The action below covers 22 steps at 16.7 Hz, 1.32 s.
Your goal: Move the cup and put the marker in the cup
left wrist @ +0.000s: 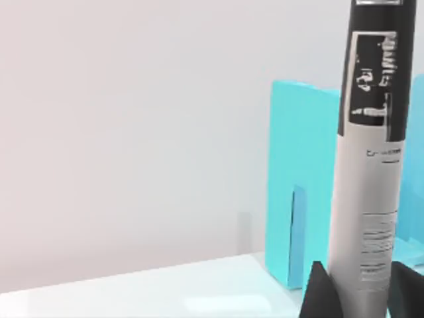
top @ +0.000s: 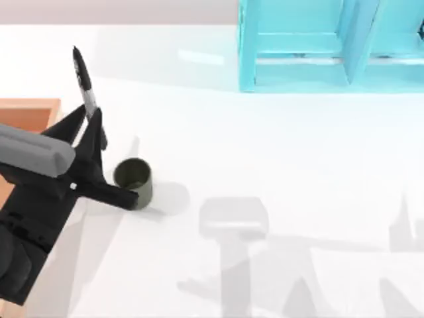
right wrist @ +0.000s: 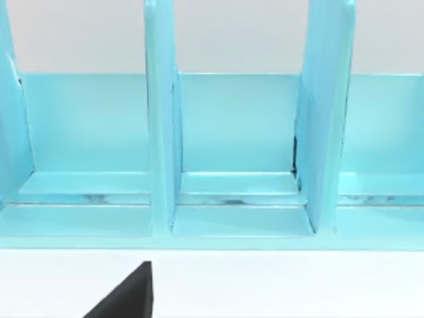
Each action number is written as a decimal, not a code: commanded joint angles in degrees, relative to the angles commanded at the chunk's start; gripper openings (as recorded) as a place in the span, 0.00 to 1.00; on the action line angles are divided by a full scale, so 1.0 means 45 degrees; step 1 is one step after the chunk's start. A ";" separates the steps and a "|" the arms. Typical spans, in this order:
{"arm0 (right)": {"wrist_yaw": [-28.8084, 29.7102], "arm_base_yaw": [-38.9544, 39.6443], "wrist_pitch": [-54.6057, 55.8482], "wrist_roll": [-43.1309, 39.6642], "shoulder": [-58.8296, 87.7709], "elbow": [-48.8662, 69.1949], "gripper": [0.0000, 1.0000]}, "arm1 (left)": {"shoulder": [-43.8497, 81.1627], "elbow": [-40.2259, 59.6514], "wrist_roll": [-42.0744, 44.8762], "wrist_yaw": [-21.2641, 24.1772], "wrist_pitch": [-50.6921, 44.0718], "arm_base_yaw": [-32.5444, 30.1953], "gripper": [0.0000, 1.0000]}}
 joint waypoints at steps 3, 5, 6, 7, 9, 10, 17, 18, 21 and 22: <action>0.0000 0.0000 0.0000 0.0000 0.0000 0.0000 1.00 | -0.0045 -0.0055 -0.0013 0.0003 0.0026 -0.0004 0.00; 0.0000 0.0000 0.0000 0.0000 0.0000 0.0000 1.00 | -0.0045 -0.0055 -0.0013 0.0003 0.0026 -0.0004 0.00; 0.0000 0.0000 0.0000 0.0000 0.0000 0.0000 1.00 | 0.0015 -0.0025 0.0007 -0.0003 0.0005 -0.0018 0.00; 0.0000 0.0000 0.0000 0.0000 0.0000 0.0000 1.00 | 0.0051 -0.0007 0.0006 0.0007 0.0041 -0.0020 0.00; 0.0000 0.0000 0.0000 0.0000 0.0000 0.0000 1.00 | 0.0507 0.0169 -0.0008 0.0091 0.0420 -0.0013 0.00; 0.0000 0.0000 0.0000 0.0000 0.0000 0.0000 1.00 | 0.0905 0.0297 -0.0021 0.0147 0.0711 0.0014 0.00; 0.0000 0.0000 0.0000 0.0000 0.0000 0.0000 1.00 | 0.4198 0.1268 -0.0068 0.0548 0.2899 0.0463 0.00; 0.0000 0.0000 0.0000 0.0000 0.0000 0.0000 1.00 | 0.4385 0.1338 -0.0073 0.0576 0.3036 0.0500 0.00; 0.0000 0.0000 0.0000 0.0000 0.0000 0.0000 1.00 | 0.4441 0.1360 -0.0075 0.0584 0.3079 0.0512 0.00; 0.0000 0.0000 0.0000 0.0000 0.0000 0.0000 1.00 | 0.4441 0.1360 -0.0075 0.0584 0.3079 0.0512 0.00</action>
